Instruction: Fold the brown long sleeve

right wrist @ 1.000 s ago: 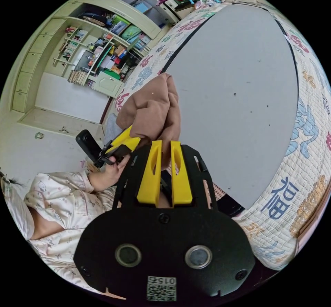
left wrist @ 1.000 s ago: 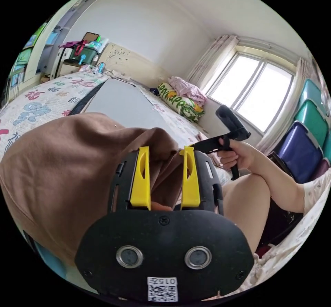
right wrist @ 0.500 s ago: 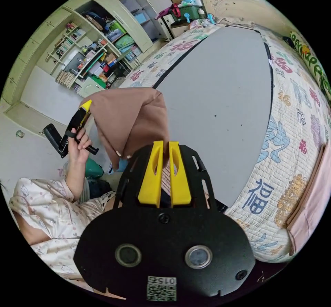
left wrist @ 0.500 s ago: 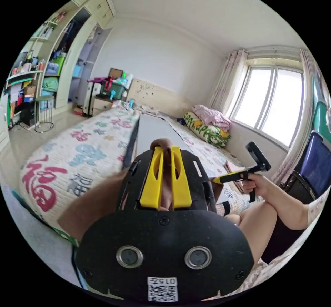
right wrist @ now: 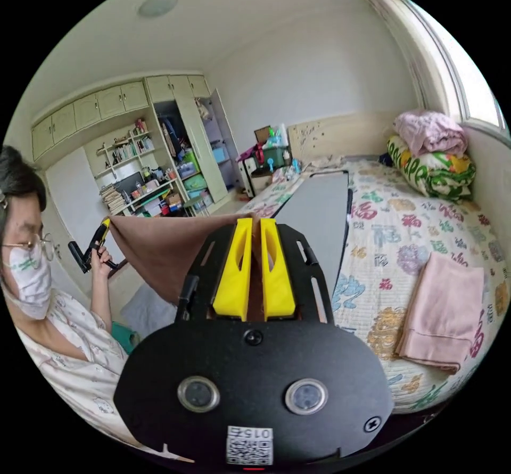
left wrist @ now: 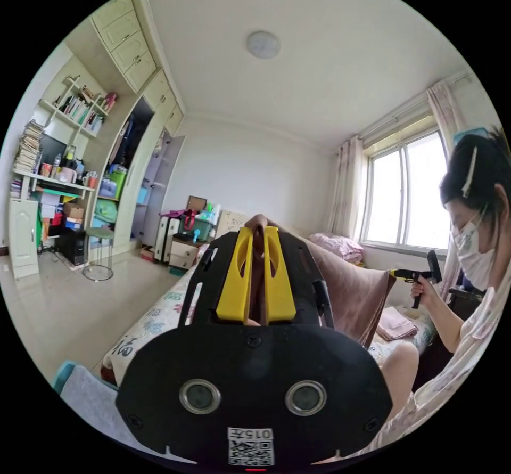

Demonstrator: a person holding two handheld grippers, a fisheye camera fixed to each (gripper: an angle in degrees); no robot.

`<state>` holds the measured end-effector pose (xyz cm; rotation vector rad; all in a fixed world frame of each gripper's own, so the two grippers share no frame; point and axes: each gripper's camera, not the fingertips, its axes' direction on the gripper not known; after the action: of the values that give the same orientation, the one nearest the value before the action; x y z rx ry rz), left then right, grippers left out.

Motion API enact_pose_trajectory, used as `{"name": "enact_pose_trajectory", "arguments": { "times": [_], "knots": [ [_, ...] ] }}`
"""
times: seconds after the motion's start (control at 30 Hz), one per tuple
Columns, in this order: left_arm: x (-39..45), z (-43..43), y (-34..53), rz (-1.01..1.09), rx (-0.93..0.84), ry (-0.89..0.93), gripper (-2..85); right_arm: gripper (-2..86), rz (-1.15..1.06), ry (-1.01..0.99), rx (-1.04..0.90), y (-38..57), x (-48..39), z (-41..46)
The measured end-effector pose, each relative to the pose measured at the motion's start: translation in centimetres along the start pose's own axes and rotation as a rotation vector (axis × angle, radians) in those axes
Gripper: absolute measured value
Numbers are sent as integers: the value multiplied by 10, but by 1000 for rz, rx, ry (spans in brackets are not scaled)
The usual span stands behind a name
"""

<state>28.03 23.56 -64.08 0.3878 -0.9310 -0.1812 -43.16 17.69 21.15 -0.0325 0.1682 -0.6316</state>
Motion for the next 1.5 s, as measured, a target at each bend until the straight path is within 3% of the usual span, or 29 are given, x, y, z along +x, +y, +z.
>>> {"name": "enact_pose_trajectory", "arguments": {
  "times": [0.17, 0.4, 0.53, 0.67, 0.73, 0.83, 0.93, 1.03, 1.17, 1.37, 1.5],
  "knots": [
    [54, 34, 6, 22, 23, 143, 13, 19, -92, 144, 158, -14, -31, -85],
    [110, 124, -10, 73, -13, 206, 18, 22, -68, 226, 230, -30, -10, -107],
    [125, 255, -11, 42, -135, 149, 28, 25, -9, 288, 136, -65, 42, -47],
    [153, 417, 30, 67, -317, -133, 66, 38, 149, 338, -69, -106, 129, 71],
    [161, 449, 42, 40, -398, -191, 88, 40, 226, 327, -136, -104, 162, 105],
    [169, 428, 38, 64, -408, -141, 95, 46, 208, 200, -165, -82, 183, 113],
    [155, 390, 37, 90, -489, -211, 93, 65, 158, 188, -307, -40, 203, 116],
    [114, 364, 46, -24, -654, -236, 103, 73, 245, 188, -466, 12, 242, 120],
    [83, 351, 53, -218, -836, -123, 119, 97, 474, 76, -532, 63, 296, 119],
    [99, 370, 9, -263, -892, -9, 136, 113, 481, -11, -668, 70, 311, 143],
    [113, 384, -13, -212, -946, -10, 124, 110, 446, 35, -693, 61, 312, 150]
  ]
}}
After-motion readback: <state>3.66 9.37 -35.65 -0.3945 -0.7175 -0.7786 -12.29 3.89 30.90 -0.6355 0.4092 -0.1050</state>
